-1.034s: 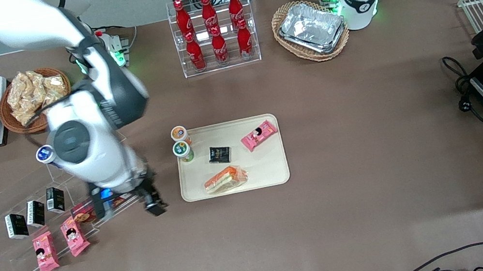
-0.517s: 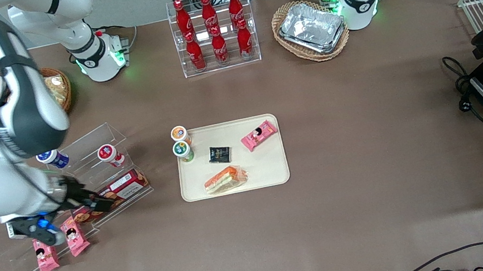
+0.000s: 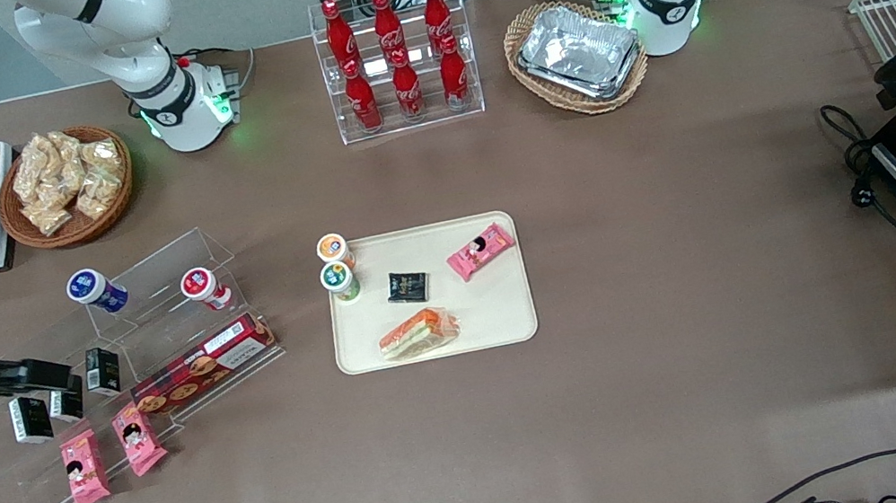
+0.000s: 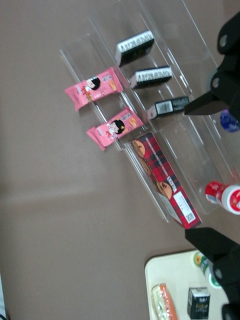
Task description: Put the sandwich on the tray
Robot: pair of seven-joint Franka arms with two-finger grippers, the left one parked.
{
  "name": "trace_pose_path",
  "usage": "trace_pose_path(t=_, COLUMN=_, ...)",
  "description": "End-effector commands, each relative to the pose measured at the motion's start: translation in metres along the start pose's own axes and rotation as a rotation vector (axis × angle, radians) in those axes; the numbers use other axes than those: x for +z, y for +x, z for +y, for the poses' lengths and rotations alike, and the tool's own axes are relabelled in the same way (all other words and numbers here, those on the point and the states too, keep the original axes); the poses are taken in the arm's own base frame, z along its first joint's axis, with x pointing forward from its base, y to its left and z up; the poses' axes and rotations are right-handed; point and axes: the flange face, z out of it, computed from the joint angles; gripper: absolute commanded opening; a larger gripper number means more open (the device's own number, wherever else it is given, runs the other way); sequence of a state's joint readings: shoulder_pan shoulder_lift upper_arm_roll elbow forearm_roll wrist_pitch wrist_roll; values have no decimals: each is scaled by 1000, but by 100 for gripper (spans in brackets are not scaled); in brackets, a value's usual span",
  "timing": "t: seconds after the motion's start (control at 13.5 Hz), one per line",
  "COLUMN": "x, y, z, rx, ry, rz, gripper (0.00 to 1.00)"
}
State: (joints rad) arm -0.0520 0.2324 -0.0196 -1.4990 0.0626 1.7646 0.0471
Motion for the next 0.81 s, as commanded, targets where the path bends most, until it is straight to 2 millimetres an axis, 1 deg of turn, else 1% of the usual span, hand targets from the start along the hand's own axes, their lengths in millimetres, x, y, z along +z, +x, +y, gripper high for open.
trace_pose_path(t=0.0, x=-20, y=-46, z=5, rx=-84, ry=-1, rz=53, gripper=100)
trace_pose_path(t=0.07, x=-25, y=-55, z=6, rx=-84, ry=0, rz=53, gripper=100)
trace_pose_path(t=0.15, x=-27, y=-60, z=4, rx=-78, ry=1, rz=53, gripper=100)
trace_pose_path(t=0.22, x=-28, y=-62, z=-6, rx=-99, ry=-2, rz=40, gripper=100)
trace_pose_path(t=0.37, x=-30, y=-65, z=-3, rx=-93, ry=-15, rz=20, gripper=100)
trace_pose_path(t=0.52, x=-37, y=-67, z=1, rx=-89, ry=-14, rz=29, gripper=100)
trace_pose_path(t=0.74, x=-41, y=-72, z=-1, rx=-91, ry=-13, rz=15, gripper=100)
